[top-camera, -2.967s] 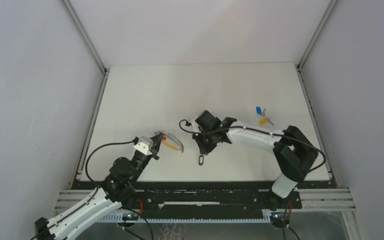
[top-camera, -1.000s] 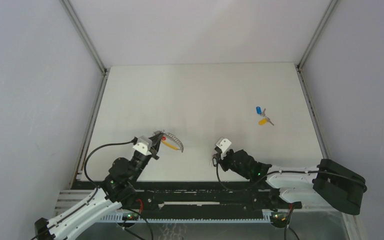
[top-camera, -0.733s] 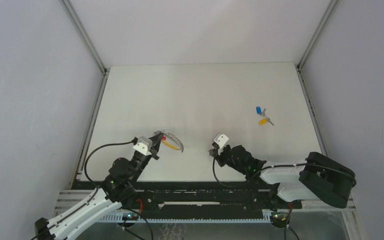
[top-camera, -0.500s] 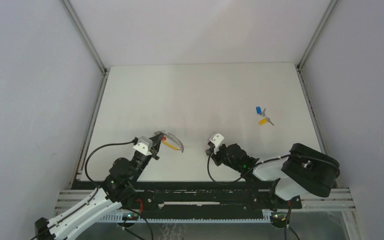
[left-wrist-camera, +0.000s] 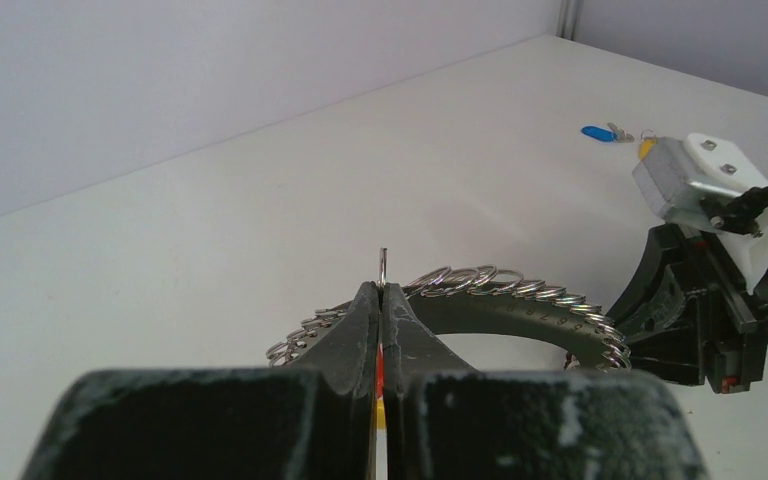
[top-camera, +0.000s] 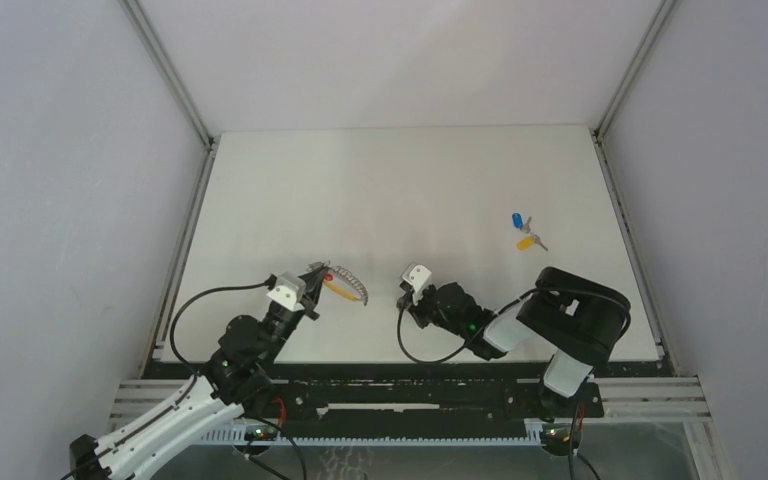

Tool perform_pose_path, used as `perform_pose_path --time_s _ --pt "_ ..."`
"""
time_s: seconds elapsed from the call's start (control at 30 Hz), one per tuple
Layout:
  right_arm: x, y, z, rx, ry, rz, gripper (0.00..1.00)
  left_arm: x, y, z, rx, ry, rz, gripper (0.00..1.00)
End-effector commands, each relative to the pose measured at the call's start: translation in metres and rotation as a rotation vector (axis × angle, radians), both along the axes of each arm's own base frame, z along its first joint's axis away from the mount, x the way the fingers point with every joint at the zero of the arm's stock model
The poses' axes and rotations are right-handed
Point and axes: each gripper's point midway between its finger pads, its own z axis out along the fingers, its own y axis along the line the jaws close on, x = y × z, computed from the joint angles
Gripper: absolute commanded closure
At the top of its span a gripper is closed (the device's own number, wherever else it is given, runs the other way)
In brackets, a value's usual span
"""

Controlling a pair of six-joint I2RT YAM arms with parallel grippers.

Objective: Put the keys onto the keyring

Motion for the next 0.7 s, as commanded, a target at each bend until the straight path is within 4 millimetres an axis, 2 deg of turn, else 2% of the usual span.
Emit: perform_pose_path --time_s 0.0,0.13,0.4,0.53,0.67 --pt "0.009 0.018 0.016 0.058 -0.051 0.023 1.0 -0.003 -0.005 0.013 -0.056 -0.045 -0.026 1.0" --pt "0.008 0.019 0.016 0.059 -0.041 0.023 0.98 -0.003 -0.004 0.013 -0.056 -0.043 -0.026 1.0" --pt "0.002 0.011 0.022 -0.033 0.066 0.028 0.81 -0.002 -0.003 0.014 -0.059 -0.046 -0.017 1.0" --pt "0.001 0.004 0.045 -0.039 0.134 0.028 0.73 -0.002 0.0 0.016 -0.065 -0.051 -0.007 1.0" --pt "0.002 -0.012 0.053 -0.108 0.216 0.023 0.69 -0.002 0.002 0.017 -0.069 -0.055 -0.001 1.0"
